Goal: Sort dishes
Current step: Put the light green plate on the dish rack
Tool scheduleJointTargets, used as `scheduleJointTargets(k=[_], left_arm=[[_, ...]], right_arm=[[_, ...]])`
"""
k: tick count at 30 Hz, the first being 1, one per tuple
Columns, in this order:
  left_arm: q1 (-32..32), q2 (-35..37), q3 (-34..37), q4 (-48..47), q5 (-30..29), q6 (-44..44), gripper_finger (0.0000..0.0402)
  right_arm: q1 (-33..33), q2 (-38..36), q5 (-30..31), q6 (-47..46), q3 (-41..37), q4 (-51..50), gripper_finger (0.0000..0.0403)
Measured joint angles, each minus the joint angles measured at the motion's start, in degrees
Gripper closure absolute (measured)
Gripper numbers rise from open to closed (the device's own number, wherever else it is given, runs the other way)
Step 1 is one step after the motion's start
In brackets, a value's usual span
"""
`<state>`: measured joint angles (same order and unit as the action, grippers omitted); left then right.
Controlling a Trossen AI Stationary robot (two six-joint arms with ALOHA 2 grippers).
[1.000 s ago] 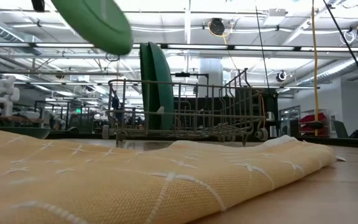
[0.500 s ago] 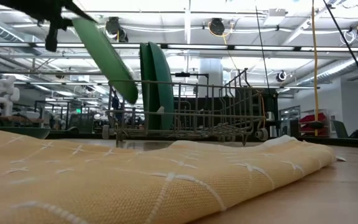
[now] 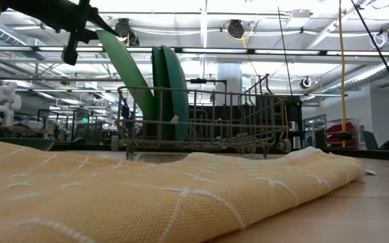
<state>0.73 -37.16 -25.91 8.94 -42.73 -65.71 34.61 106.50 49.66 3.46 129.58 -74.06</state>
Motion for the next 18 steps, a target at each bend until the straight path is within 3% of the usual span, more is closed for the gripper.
scheduleJointTargets(k=[18], left_arm=[[0.0,-9.6,0.0,2.7,-5.5,-4.5,0.0377]], right_arm=[[0.0,0.0,0.0,-0.9,0.0,0.0,0.0193]])
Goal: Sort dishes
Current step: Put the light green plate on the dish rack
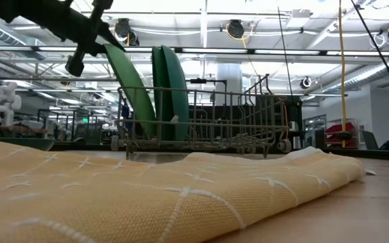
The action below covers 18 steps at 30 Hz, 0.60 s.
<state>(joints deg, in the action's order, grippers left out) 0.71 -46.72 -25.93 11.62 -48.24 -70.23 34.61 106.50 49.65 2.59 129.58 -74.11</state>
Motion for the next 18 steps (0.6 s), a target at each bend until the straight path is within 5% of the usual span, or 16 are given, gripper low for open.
scheduleJointTargets(k=[4,11,18], left_arm=[[0.0,-2.2,0.0,0.2,0.1,-0.2,0.0374],[0.0,-4.2,0.0,3.1,0.8,1.0,0.0314],[0.0,-4.6,0.0,12.1,5.2,10.4,0.0279]], right_arm=[[0.0,0.0,0.0,0.3,0.0,0.0,0.0193],[0.0,0.0,0.0,0.9,0.0,0.2,0.0193],[0.0,0.0,-0.1,1.1,0.0,1.2,0.0193]])
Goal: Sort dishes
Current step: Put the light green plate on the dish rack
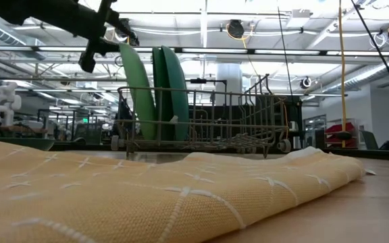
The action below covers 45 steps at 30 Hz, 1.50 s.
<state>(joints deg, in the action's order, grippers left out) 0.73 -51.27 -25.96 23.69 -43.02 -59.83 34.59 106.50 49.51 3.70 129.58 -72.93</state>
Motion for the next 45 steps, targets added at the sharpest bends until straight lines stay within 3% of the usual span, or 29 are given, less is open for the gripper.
scheduleJointTargets(k=[10,18,24,30,38,45], left_arm=[[1.3,0.0,0.0,6.3,4.8,4.9,0.0223],[4.2,0.0,0.0,10.9,6.6,11.5,0.0221],[6.2,-0.1,0.0,9.2,6.6,13.7,0.0222],[6.5,-1.6,0.0,9.4,6.8,24.7,0.0219],[6.5,-2.3,-0.1,8.7,3.7,31.8,0.0199],[6.8,-2.3,-0.1,8.7,3.4,31.9,0.0199]], right_arm=[[0.0,0.0,-0.1,0.4,0.0,1.3,0.0193],[0.0,0.0,-0.1,0.4,0.0,1.6,0.0193],[-0.1,0.0,-0.1,0.4,0.0,1.6,0.0193],[-0.2,0.0,-0.1,0.4,0.0,1.6,0.0193],[-0.9,0.0,-0.1,0.0,0.0,1.6,0.0193],[-0.9,0.0,-0.1,-1.0,0.0,1.5,0.0193]])
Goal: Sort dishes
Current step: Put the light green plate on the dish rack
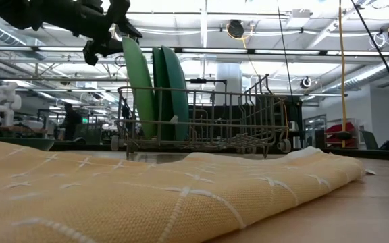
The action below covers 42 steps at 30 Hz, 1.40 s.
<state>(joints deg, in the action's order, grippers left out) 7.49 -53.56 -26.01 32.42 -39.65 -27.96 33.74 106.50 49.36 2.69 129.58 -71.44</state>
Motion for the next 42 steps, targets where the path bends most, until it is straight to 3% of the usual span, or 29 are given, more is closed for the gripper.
scheduleJointTargets(k=[13,25,32,42], left_arm=[[-3.0,0.0,0.0,0.0,-0.7,1.7,0.0199],[-3.0,0.0,0.0,0.0,-1.9,8.8,0.0199],[-3.0,0.1,0.0,-5.5,2.1,14.8,0.0198],[-3.0,0.0,-0.3,-8.3,2.2,19.5,0.0165]], right_arm=[[0.0,0.0,0.0,-0.6,0.0,-0.2,0.0193],[0.0,0.0,0.0,-4.0,0.0,0.1,0.0193],[0.0,0.0,0.0,-6.5,0.0,0.1,0.0193],[0.0,0.0,0.0,-7.1,0.0,1.0,0.0193]])
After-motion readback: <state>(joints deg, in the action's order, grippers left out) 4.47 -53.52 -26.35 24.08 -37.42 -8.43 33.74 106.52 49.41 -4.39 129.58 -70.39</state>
